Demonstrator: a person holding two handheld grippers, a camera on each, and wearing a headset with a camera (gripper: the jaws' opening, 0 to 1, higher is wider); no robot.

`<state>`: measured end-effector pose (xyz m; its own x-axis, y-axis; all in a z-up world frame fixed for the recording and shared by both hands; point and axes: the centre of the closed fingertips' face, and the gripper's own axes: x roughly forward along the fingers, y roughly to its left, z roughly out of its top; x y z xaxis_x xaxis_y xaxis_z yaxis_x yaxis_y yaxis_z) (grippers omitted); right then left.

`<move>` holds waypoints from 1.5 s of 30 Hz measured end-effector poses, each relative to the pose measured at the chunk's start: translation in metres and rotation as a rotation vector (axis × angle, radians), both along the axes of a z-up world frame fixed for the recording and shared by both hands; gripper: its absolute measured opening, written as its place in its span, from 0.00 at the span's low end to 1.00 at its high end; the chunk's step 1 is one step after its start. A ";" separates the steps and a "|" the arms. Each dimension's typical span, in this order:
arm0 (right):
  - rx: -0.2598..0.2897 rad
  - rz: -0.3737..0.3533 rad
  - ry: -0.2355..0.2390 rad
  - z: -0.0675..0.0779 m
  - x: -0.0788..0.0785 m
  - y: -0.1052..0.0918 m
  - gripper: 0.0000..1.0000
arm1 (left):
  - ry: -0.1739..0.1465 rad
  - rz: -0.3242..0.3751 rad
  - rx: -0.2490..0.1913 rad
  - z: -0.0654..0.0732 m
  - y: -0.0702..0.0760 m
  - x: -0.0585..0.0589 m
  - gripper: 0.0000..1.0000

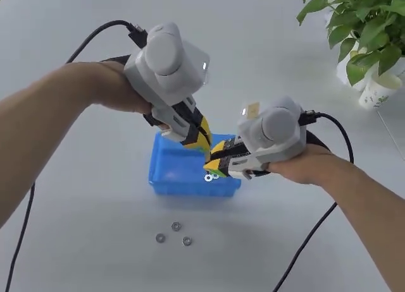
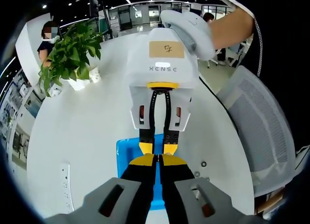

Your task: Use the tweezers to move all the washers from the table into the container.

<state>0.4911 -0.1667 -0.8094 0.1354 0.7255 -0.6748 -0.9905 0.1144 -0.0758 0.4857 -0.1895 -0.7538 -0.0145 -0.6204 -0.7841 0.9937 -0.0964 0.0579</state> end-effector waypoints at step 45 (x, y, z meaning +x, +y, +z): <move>0.015 0.031 0.011 -0.006 -0.060 0.008 0.11 | 0.015 -0.014 0.043 -0.009 0.008 -0.058 0.06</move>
<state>0.4307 -0.1588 -0.8151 0.1052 0.7390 -0.6654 -0.9944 0.0849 -0.0629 0.4278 -0.1815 -0.7626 -0.0350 -0.5861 -0.8095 0.9930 -0.1120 0.0382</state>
